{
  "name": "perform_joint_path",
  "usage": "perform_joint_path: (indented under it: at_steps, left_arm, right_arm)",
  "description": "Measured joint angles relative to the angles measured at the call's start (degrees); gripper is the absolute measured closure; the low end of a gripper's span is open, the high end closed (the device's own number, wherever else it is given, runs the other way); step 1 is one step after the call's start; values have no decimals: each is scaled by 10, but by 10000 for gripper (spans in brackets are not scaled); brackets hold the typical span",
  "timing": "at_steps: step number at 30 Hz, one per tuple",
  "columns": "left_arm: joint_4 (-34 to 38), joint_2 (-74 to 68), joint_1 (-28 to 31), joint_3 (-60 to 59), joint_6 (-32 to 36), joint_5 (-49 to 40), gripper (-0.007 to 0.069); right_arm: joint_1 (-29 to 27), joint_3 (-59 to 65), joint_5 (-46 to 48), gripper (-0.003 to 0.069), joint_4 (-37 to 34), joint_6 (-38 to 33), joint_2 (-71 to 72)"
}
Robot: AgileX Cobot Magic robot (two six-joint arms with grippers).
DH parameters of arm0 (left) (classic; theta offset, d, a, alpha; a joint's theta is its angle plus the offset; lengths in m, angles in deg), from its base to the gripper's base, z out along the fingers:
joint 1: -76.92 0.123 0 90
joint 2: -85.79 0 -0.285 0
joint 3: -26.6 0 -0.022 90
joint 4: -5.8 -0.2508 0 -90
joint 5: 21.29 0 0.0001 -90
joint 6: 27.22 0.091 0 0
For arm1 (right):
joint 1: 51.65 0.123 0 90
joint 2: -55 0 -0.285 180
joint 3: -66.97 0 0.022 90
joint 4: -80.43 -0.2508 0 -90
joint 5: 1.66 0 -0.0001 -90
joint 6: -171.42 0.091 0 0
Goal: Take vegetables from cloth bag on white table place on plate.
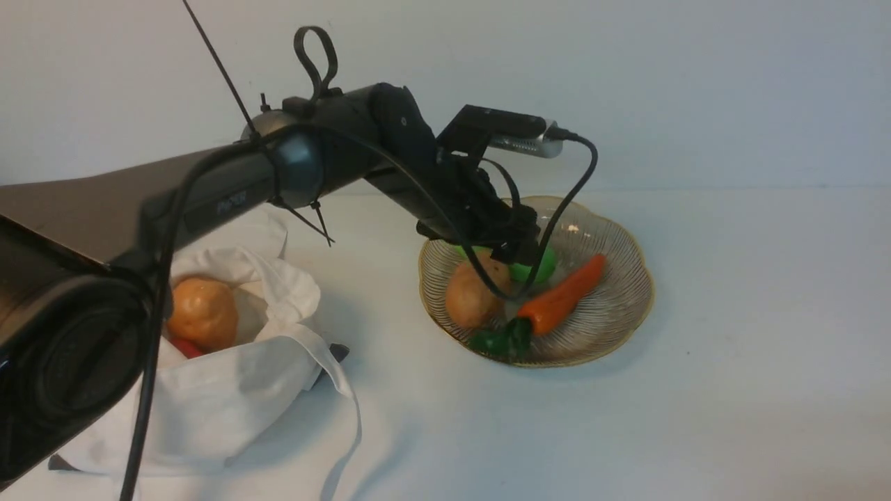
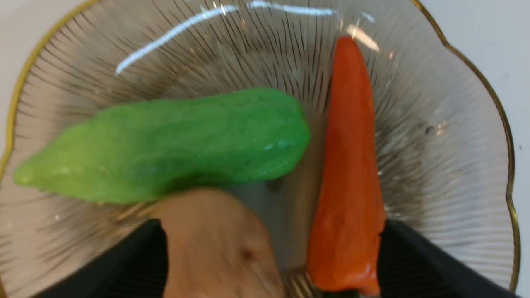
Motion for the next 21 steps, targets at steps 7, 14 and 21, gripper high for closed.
perform_joint_path:
  at_steps: [7, 14, 21]
  left_arm:
    - [-41, 86, 26, -1, -45, -41, 123]
    - [-148, 298, 75, 0, -81, -119, 596]
    - [-183, 471, 93, -2, -84, -174, 629]
  right_arm:
    - [0, 0, 0, 673, 0, 0, 0]
    - [0, 0, 0, 673, 0, 0, 0]
    - [0, 0, 0, 673, 0, 0, 0]
